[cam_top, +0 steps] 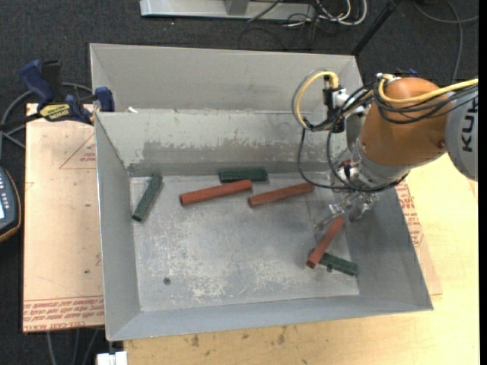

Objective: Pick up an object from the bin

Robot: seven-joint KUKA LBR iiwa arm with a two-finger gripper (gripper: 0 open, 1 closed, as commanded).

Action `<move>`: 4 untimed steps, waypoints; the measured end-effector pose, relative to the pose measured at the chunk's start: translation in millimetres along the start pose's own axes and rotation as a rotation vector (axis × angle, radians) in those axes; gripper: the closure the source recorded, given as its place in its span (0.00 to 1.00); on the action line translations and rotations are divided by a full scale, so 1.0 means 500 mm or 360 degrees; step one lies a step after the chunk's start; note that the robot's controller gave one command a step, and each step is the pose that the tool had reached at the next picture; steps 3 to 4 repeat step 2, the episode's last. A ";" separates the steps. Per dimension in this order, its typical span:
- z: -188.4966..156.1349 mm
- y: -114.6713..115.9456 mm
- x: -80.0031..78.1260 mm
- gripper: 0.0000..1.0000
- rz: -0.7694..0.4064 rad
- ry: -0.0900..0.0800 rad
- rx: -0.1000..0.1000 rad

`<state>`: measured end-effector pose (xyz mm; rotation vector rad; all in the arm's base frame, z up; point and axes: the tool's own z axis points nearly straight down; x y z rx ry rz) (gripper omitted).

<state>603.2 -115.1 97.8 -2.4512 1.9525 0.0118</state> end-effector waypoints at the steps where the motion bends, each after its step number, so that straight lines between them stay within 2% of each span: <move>1: 0.045 0.071 -0.016 0.00 -0.1011 0.0009 0.0029; 2: 0.048 0.072 -0.018 1.00 -0.1008 0.0003 0.0025; 4: 0.048 0.072 -0.018 1.00 -0.1008 0.0003 0.0025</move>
Offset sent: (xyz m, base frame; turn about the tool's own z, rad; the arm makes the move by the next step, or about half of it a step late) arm -0.0416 -0.0096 -0.0278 -0.6310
